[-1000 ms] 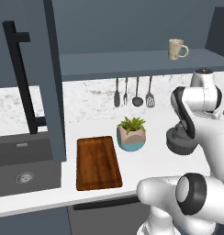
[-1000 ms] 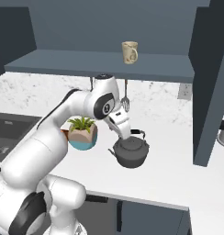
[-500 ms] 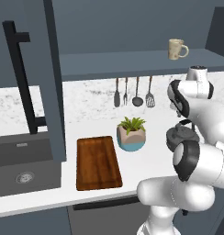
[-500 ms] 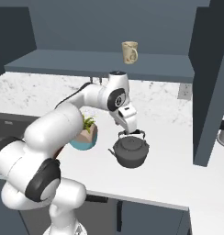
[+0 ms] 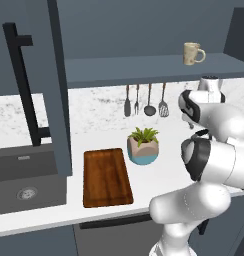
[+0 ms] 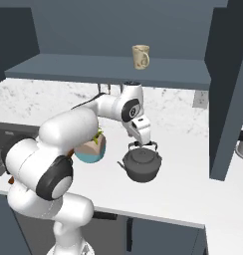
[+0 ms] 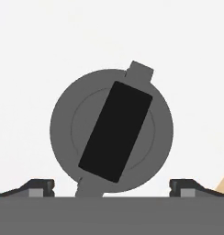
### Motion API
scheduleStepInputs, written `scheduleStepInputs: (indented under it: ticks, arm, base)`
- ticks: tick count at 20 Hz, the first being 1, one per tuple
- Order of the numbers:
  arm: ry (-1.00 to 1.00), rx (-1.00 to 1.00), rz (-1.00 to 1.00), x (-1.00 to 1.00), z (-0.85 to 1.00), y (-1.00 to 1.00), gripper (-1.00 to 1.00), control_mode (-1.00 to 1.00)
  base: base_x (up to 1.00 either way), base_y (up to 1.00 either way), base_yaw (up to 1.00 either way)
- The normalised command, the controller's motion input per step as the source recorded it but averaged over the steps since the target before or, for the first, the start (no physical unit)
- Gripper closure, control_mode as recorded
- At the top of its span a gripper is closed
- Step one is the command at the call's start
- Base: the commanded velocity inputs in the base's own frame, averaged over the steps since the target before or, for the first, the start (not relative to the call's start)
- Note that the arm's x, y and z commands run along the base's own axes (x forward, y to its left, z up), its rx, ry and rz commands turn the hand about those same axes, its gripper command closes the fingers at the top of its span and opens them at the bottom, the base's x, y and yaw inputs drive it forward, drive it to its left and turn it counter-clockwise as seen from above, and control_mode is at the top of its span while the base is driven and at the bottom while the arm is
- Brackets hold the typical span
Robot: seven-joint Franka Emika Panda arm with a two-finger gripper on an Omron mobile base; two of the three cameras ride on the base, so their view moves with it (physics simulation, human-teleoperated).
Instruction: Pick the kettle from the counter and place it on the tray. Then pick the mug from the cabinet and place it on the tray. Then close the cabinet doors.
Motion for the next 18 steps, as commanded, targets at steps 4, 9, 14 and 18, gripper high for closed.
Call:
scheduleStepInputs:
  ticks: [4,9,14,18]
  arm:
    - [0.00,0.00,0.00,0.14,-0.21,-0.17,-1.00,-1.00]
    - [0.00,0.00,0.00,0.13,-0.19,-0.14,-1.00,-1.00]
    - [0.00,0.00,0.00,0.04,-0.21,-0.05,-1.00,-1.00]
    - [0.00,0.00,0.00,0.00,-0.26,0.04,-1.00,-1.00]
  base:
    - [0.00,0.00,0.00]
    - [0.00,0.00,0.00]
    - [0.00,0.00,0.00]
    - [0.00,0.00,0.00]
